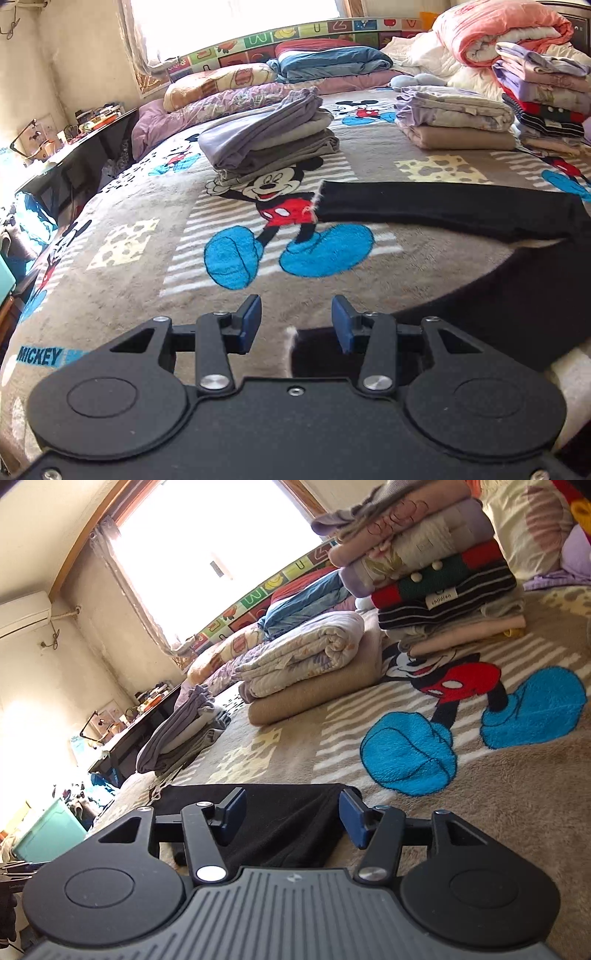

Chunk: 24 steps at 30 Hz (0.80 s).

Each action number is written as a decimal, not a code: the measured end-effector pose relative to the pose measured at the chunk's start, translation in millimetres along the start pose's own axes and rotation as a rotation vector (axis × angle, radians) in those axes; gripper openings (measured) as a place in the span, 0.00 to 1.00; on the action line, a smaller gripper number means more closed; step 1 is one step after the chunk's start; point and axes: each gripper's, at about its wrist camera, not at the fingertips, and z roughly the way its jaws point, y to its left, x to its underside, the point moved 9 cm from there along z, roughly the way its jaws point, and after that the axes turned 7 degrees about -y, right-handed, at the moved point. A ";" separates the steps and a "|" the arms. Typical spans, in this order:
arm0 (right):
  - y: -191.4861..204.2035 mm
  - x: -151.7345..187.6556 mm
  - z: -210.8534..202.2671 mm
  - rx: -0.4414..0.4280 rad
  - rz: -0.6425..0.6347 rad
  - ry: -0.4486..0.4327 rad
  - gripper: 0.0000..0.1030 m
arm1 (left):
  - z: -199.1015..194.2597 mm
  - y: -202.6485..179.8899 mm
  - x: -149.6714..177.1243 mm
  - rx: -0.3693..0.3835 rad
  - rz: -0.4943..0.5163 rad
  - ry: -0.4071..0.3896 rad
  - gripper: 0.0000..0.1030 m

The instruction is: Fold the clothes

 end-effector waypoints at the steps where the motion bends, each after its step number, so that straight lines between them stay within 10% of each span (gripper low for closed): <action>1: 8.4 2.7 -8.3 -0.010 -0.033 0.006 0.54 | -1.2 -4.8 5.2 0.009 -0.003 0.003 0.40; 9: 85.3 44.1 -54.9 -0.098 -0.371 0.101 0.45 | 2.5 -19.7 39.8 0.051 -0.085 0.040 0.40; 14: 55.2 97.4 -42.2 0.061 -0.502 0.318 0.43 | 20.3 -17.2 62.7 0.080 -0.159 0.107 0.40; 24: 53.3 89.9 -73.9 0.119 -0.508 0.255 0.43 | 7.1 -1.8 62.0 0.085 -0.204 0.073 0.41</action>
